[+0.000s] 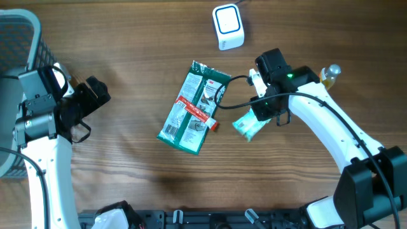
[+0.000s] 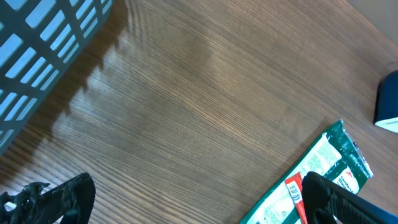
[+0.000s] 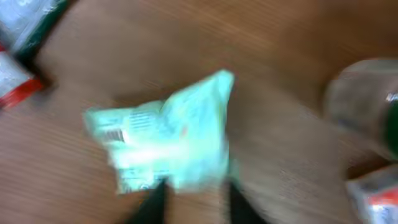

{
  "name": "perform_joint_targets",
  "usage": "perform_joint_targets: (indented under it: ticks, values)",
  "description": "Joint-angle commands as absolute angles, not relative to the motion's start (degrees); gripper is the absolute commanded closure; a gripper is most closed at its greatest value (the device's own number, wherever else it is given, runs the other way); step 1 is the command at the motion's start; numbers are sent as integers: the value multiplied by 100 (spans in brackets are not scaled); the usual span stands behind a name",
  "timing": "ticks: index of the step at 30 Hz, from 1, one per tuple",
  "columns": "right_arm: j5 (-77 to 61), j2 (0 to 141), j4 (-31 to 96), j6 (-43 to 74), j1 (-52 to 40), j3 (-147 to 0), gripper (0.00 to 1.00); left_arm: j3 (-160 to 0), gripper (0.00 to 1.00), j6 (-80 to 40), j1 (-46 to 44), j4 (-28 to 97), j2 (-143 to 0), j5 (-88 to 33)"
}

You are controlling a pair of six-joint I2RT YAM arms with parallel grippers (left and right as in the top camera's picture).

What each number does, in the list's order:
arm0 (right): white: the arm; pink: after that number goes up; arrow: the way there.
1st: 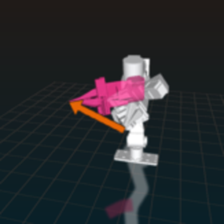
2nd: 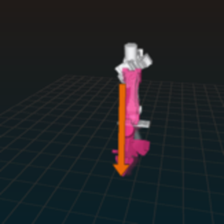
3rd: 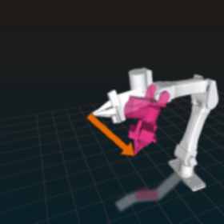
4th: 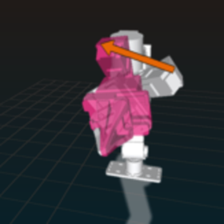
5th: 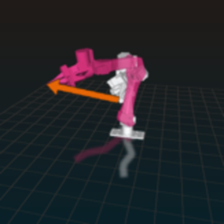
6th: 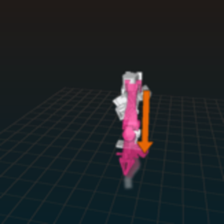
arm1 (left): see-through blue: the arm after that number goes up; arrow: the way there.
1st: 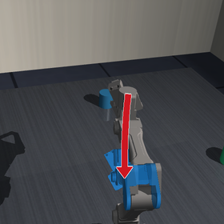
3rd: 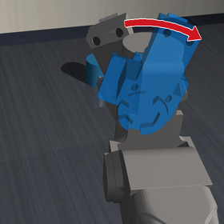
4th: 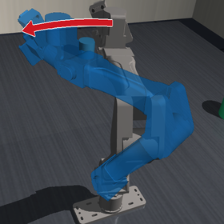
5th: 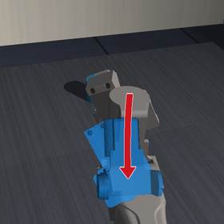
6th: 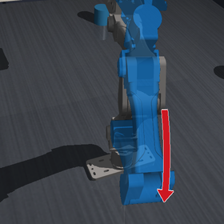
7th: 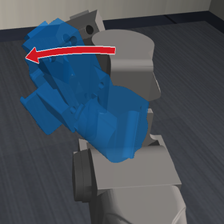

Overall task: Scan the item barcode
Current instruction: 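Place the wipes packet right of the pile and release, then grasp the red stick packet with the right gripper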

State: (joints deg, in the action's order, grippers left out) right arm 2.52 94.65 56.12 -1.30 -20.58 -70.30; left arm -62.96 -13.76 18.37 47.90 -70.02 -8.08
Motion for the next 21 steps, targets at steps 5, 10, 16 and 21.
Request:
perform_joint_targets:
  ticks: [5,10,16,21]
  values:
    - [-2152,9550,4987,3,-2683,-7905,65,-6300,0,-1258,1822,4779,-6993,-873]
    - [-1787,10420,4609,1009,-3452,-7478,64,-6300,0,-1258,1822,4779,-6993,-873]
    - [-1739,11483,4274,1566,-3485,-7463,59,-6300,0,-1258,1822,4777,-6993,-873]
    - [-1739,11491,4077,1562,-3481,-7461,59,-6300,0,-1258,1822,4779,-6993,-873]
